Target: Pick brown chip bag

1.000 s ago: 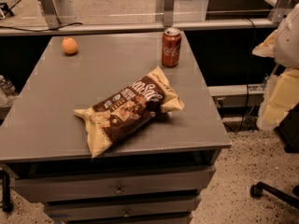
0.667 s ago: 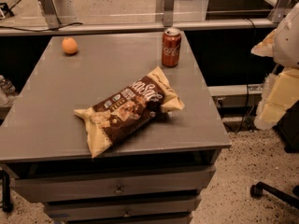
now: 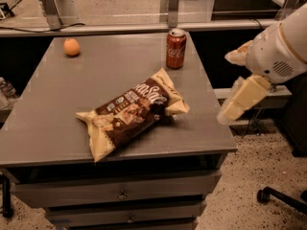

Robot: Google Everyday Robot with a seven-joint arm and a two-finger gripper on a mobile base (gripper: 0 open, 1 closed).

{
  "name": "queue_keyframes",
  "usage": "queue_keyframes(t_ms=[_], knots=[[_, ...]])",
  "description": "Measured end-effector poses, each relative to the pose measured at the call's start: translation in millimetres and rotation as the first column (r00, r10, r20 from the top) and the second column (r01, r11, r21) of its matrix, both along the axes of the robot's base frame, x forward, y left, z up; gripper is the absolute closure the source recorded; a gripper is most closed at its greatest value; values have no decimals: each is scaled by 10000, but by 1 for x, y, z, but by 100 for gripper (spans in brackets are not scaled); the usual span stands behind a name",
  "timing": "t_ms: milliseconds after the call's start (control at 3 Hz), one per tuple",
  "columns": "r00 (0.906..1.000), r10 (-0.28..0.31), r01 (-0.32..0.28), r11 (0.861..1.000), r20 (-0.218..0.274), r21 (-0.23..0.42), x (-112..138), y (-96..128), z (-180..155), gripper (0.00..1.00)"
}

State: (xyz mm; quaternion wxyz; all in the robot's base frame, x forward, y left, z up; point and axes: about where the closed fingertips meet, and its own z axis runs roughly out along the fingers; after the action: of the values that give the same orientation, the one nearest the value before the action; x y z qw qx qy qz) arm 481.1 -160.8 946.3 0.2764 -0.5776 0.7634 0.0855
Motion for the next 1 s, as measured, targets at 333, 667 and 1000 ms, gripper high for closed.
queue_keyframes(t_ms=[333, 667, 1000], knots=[[9979, 300, -415, 9763, 575, 2122, 25, 42, 0, 0], [9900, 648, -1078, 9205, 1253, 3755, 32, 88, 8, 0], [9741, 1102, -1881, 8791, 1973, 4379, 26, 134, 10, 0]])
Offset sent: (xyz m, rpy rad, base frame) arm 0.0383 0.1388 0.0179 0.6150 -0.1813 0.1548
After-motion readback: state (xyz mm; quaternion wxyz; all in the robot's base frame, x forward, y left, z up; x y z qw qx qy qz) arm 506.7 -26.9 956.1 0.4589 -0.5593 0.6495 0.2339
